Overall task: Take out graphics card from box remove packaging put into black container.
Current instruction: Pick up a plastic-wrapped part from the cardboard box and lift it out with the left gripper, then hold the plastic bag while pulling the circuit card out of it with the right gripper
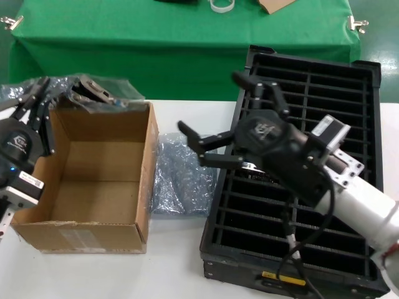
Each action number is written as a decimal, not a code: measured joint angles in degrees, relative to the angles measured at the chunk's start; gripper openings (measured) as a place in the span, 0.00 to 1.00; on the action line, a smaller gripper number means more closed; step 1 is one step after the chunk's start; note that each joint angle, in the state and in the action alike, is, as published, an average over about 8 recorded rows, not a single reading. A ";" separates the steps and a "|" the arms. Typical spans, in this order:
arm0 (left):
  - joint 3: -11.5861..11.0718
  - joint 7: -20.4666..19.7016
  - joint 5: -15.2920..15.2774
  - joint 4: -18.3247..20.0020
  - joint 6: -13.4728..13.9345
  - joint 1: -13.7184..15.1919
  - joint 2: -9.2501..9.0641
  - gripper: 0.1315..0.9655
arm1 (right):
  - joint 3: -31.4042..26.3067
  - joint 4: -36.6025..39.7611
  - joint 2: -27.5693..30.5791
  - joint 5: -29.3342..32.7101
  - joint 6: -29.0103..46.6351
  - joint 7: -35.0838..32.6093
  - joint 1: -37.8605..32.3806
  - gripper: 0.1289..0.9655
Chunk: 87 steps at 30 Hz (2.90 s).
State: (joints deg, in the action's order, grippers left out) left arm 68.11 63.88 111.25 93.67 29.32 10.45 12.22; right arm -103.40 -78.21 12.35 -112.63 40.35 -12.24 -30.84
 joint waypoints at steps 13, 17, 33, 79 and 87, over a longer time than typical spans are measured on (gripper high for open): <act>-4.43 19.08 3.57 -7.19 7.73 7.01 -6.89 0.01 | -5.15 2.00 -2.79 2.60 2.49 3.36 -4.09 0.80; -4.96 24.68 4.40 -9.31 9.97 8.44 -8.80 0.01 | -5.76 3.72 -4.08 2.84 3.15 2.96 -5.09 0.74; -4.57 32.07 5.33 -12.68 14.13 9.86 -9.12 0.01 | -4.26 8.49 -7.03 1.60 5.73 -0.91 -6.45 0.32; -0.94 22.88 5.49 -9.35 15.98 4.66 -2.84 0.01 | -3.31 16.96 -7.71 2.39 8.29 0.27 -9.16 0.00; -0.89 20.10 5.74 -8.64 16.74 2.99 -0.94 0.01 | -3.06 17.00 -7.79 2.75 7.73 0.19 -9.15 0.01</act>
State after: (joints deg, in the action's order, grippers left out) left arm 67.22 83.98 116.99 85.02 46.07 13.44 11.29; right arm -106.46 -61.22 4.56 -109.88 48.09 -12.05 -39.98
